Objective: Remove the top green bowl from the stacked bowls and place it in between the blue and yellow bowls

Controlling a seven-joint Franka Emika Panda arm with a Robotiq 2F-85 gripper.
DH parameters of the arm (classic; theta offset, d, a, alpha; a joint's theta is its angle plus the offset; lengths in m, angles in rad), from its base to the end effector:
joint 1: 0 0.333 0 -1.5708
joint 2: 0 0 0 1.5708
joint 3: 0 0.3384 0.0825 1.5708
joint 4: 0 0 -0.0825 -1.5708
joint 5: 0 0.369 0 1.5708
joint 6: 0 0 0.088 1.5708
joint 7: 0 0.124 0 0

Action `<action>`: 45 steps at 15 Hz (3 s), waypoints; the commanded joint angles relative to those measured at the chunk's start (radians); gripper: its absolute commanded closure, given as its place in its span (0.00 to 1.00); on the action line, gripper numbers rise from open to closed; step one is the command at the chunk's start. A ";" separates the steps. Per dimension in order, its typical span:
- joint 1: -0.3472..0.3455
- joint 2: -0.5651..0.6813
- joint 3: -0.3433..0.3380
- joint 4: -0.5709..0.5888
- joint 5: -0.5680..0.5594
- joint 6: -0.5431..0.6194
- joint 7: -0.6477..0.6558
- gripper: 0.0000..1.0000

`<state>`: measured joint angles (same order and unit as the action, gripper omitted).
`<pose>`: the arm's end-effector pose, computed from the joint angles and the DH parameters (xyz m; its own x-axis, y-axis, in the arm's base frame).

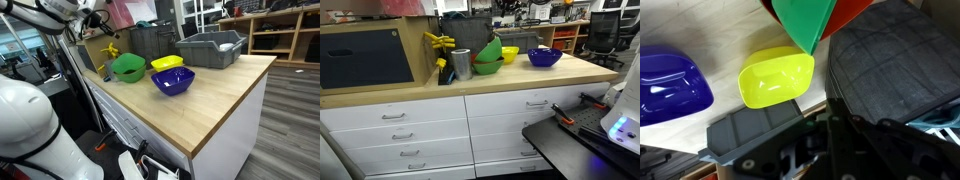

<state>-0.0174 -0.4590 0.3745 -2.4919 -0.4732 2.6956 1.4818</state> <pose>0.4050 0.1797 0.5194 0.5088 -0.6386 0.5773 -0.5225 -0.7621 -0.3824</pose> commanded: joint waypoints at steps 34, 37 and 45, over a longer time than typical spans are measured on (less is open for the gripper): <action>0.171 0.543 -0.126 0.393 -0.126 -0.338 0.508 0.58; 0.189 0.537 -0.151 0.398 -0.099 -0.336 0.504 0.78; 0.211 0.519 -0.164 0.388 -0.029 -0.328 0.472 1.00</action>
<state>0.1646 0.0607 0.2177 -2.1161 -0.5507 2.3623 1.9571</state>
